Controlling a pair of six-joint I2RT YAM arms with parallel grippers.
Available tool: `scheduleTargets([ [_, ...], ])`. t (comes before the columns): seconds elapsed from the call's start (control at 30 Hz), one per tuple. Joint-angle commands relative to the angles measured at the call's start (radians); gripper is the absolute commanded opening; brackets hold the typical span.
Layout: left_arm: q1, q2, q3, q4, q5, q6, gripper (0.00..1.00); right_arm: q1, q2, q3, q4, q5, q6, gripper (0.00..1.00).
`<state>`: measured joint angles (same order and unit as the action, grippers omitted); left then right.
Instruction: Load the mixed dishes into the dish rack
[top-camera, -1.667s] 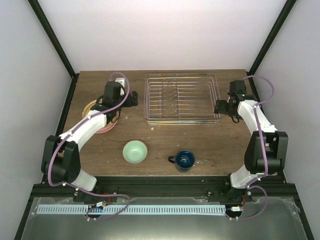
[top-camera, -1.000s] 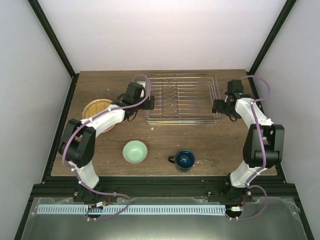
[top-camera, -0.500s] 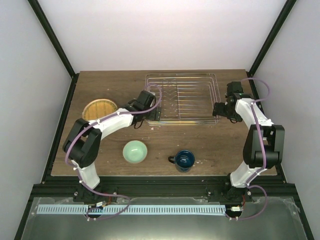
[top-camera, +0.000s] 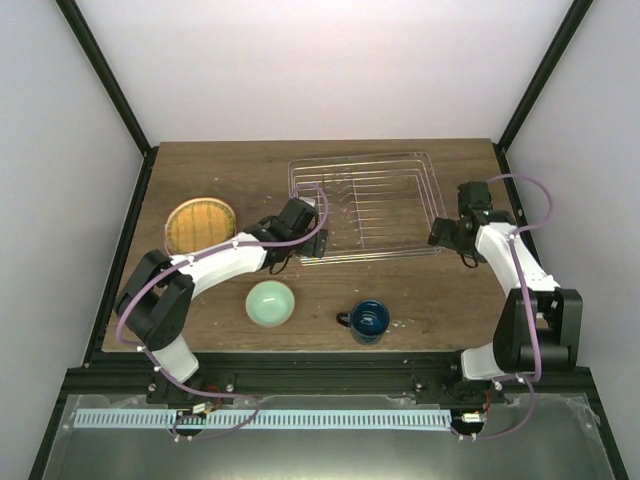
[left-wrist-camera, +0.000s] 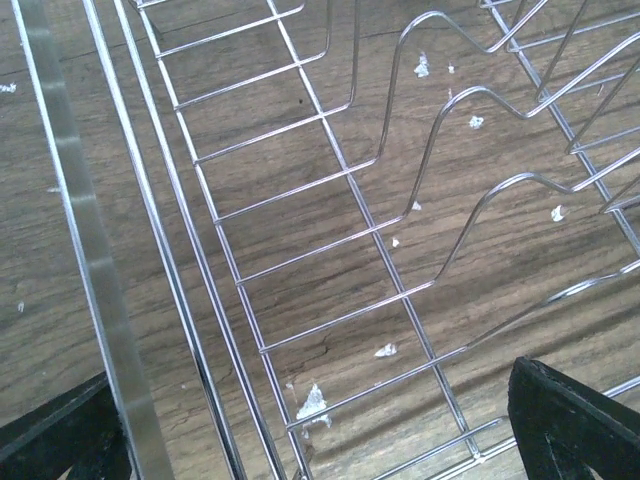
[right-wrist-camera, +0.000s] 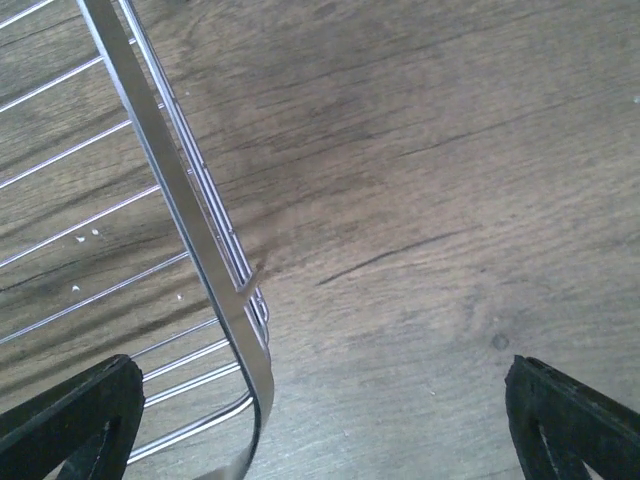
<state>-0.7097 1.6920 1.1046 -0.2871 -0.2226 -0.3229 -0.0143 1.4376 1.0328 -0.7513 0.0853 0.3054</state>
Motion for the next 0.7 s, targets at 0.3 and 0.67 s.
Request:
scheduleTargets([
  [0.3,-0.069,-0.024,-0.067,-0.055,-0.023,-0.018,1.00,0.018,-0.169,-0.111,-0.045,0.012,0.148,1.00],
  [0.67,-0.093,-0.015,-0.093,-0.049,-0.022,-0.036,1.00,0.080,-0.205,-0.173,-0.124,0.067,0.294,1.00],
])
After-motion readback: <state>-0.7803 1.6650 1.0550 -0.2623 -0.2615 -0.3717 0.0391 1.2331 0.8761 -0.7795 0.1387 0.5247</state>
